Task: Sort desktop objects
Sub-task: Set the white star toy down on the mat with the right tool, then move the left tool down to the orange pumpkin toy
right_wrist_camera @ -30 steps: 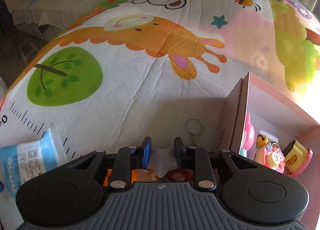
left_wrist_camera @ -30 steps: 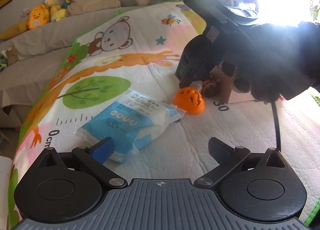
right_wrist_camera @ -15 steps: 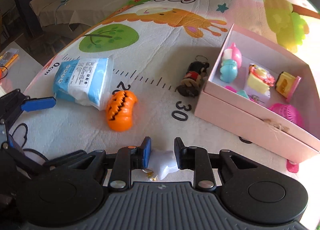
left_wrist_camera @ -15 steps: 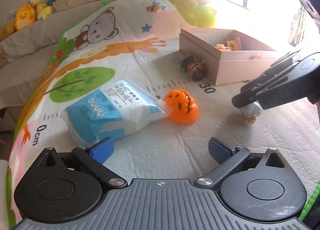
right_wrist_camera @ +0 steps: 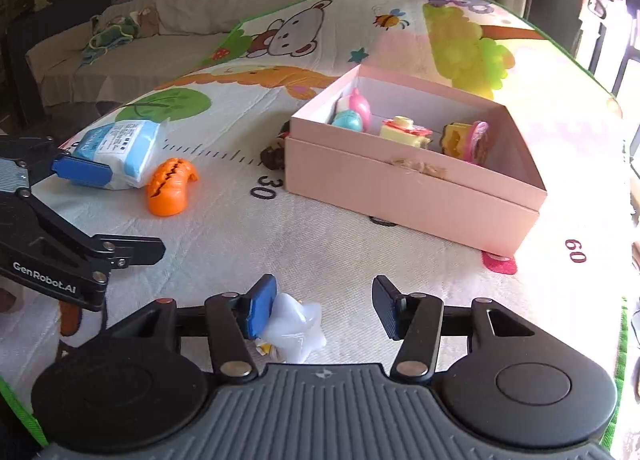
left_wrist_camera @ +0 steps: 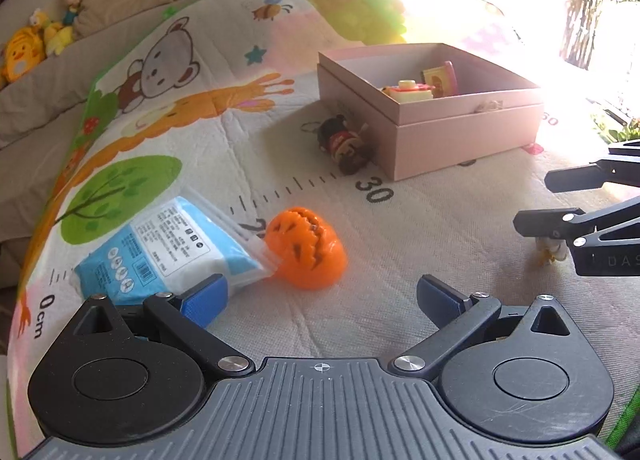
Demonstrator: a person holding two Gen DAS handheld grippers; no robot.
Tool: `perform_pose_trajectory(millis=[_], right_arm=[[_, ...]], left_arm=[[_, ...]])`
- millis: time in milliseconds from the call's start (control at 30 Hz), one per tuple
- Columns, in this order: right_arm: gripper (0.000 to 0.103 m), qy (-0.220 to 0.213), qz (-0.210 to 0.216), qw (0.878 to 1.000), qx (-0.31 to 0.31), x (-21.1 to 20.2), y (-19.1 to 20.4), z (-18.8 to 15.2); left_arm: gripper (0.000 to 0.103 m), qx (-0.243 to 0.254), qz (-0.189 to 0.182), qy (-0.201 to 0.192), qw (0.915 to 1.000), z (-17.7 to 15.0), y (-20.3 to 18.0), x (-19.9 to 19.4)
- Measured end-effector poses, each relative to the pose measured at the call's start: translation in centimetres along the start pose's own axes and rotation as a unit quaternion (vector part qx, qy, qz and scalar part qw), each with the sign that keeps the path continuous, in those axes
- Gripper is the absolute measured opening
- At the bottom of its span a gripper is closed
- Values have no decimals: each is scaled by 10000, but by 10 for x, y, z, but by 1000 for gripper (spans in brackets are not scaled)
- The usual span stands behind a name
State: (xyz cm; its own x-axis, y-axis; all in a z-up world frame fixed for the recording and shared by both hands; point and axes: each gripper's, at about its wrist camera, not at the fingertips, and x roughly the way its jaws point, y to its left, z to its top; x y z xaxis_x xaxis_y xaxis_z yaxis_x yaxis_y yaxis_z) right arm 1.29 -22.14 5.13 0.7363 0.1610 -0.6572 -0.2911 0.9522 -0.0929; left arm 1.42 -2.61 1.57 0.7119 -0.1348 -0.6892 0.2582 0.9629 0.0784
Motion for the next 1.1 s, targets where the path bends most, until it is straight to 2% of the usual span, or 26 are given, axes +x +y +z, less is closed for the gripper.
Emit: perform_pose_trajectory(millis=[167, 300, 367, 433, 467, 500, 567, 667, 800, 967, 1100], right_arm=[[60, -330, 14, 9963, 792, -13, -28, -12], [75, -678, -134, 9920, 1059, -30, -38, -20], [81, -758, -142, 9905, 1135, -35, -41, -23], [84, -789, -228, 9903, 1117, -38, -41, -26], [85, -786, -286, 9902, 1117, -37, -41, -27], [85, -779, -330, 9898, 1143, -37, -41, -29], [85, -737, -383, 9884, 1272, -34, -44, -33], [85, -674, -381, 9861, 1472, -30, -48, -40], [88, -563, -350, 9833, 1695, -23, -51, -46], [92, -495, -238, 9803, 1899, -17, -51, -53], [99, -507, -139, 9789, 1973, -17, -51, -54]], left_arm=[[103, 27, -76, 63, 9999, 8, -9, 12], [103, 2, -322, -59, 9995, 10, -15, 20], [103, -4, -825, -123, 9965, 8, -20, 19], [103, 147, -1526, -129, 9881, 5, -28, 13], [103, 263, -1654, -187, 9857, 2, -33, 9], [103, 367, -1618, -258, 9858, 1, -36, 6], [103, 540, -1184, -372, 9908, -1, -41, 5], [103, 301, -647, -348, 9968, 4, -29, 12], [103, 123, -298, -386, 9987, 15, -13, 21], [103, 245, -213, -392, 9987, 27, -10, 40], [103, 175, -648, -212, 9975, 22, -16, 44]])
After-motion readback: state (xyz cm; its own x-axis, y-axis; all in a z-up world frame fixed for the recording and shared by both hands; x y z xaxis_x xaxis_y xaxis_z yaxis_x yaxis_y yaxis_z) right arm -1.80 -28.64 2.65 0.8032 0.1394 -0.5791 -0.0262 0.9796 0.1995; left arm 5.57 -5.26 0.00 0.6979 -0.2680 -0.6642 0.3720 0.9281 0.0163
